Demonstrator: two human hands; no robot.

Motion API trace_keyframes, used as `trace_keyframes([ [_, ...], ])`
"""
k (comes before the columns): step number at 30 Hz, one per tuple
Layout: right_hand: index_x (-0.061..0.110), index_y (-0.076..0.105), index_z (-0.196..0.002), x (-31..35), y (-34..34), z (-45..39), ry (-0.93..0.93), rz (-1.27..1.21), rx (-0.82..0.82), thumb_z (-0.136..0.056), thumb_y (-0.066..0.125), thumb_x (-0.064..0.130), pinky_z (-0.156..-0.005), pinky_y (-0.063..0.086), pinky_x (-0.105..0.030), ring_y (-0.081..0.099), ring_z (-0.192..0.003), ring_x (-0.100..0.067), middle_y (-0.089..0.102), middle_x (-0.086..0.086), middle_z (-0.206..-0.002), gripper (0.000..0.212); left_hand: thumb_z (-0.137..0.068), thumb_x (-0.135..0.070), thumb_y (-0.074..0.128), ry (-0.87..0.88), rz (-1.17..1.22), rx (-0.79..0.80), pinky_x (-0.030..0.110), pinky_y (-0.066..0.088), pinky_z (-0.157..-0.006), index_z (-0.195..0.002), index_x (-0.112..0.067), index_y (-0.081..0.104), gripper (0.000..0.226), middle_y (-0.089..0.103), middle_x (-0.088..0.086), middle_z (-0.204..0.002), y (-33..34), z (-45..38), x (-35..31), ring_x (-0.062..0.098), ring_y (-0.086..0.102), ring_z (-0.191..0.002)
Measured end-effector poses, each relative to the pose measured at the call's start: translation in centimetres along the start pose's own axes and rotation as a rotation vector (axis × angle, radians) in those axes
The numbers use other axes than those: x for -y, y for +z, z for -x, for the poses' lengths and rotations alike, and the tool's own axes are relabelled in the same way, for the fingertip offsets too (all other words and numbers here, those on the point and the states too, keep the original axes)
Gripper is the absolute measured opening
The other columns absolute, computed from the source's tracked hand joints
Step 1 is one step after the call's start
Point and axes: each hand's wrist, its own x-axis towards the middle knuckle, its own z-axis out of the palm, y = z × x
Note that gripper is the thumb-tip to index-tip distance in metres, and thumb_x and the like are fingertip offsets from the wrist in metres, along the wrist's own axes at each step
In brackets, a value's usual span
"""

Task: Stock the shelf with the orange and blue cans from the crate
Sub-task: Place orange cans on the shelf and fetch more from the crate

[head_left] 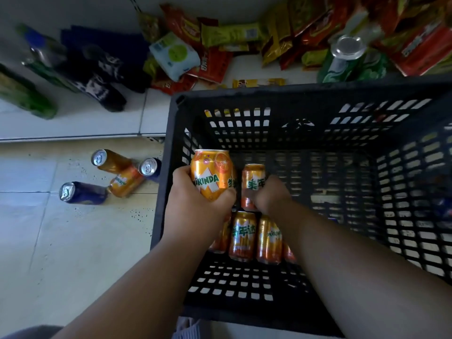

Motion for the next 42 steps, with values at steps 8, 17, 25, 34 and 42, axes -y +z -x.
trace_keyframes([
  [8, 0.023, 0.048, -0.111, 5.2, -14.4, 17.9, -0.211, -0.104, -0.084, -0.077, 0.078, 0.043, -0.061, 0.041, -0.021, 0.055, -0.080, -0.004, 0.057, 0.012, -0.093, 0.050, -0.076, -0.032, 0.080, -0.009, -0.072, 0.094, 0.033, 0.058, -0.068, -0.124, -0.030, 0.039, 0.064, 0.063, -0.008, -0.099, -6.6, 7.8, -8.6, 0.009, 0.066, -0.083],
  [17, 0.029, 0.049, -0.123, 14.5, -34.5, 45.9, -0.270, -0.210, -0.179, -0.073, 0.080, 0.043, -0.070, 0.041, -0.016, 0.058, -0.093, 0.002, 0.059, 0.021, -0.101, 0.060, -0.079, -0.032, 0.078, 0.032, -0.084, 0.174, 0.032, 0.055, -0.066, -0.127, -0.021, 0.041, 0.061, 0.062, -0.009, -0.093, -19.2, 24.4, -26.9, 0.008, 0.064, -0.081],
  [25, 0.031, 0.052, -0.106, 21.2, -48.6, 59.6, -0.459, -0.523, -0.210, -0.064, 0.072, 0.030, -0.080, 0.052, -0.034, 0.065, -0.092, -0.009, 0.066, 0.008, -0.100, 0.047, -0.081, -0.030, 0.078, 0.163, 0.094, 0.206, 0.032, 0.058, -0.064, -0.124, -0.025, 0.043, 0.056, 0.064, -0.007, -0.092, -24.0, 34.9, -40.3, 0.008, 0.067, -0.077],
  [34, 0.025, 0.060, -0.114, 27.5, -53.5, 62.5, -0.604, -0.754, -0.212, -0.061, 0.082, 0.047, -0.077, 0.058, -0.052, 0.071, -0.093, -0.023, 0.071, -0.002, -0.104, 0.061, -0.079, -0.028, 0.080, 0.403, 0.197, 0.249, 0.012, 0.046, -0.056, -0.120, -0.030, 0.042, 0.056, 0.064, -0.009, -0.094, -25.9, 35.1, -48.6, 0.001, 0.064, -0.076],
  [42, 0.031, 0.057, -0.108, 32.3, -57.2, 62.2, -0.660, -0.625, -0.414, -0.079, 0.077, 0.033, -0.069, 0.056, -0.029, 0.070, -0.082, -0.005, 0.069, 0.004, -0.099, 0.036, -0.076, -0.025, 0.081, 0.513, 0.205, 0.214, 0.013, 0.049, -0.059, -0.121, -0.029, 0.043, 0.058, 0.064, -0.010, -0.092, -27.9, 32.5, -53.8, -0.006, 0.064, -0.070],
])
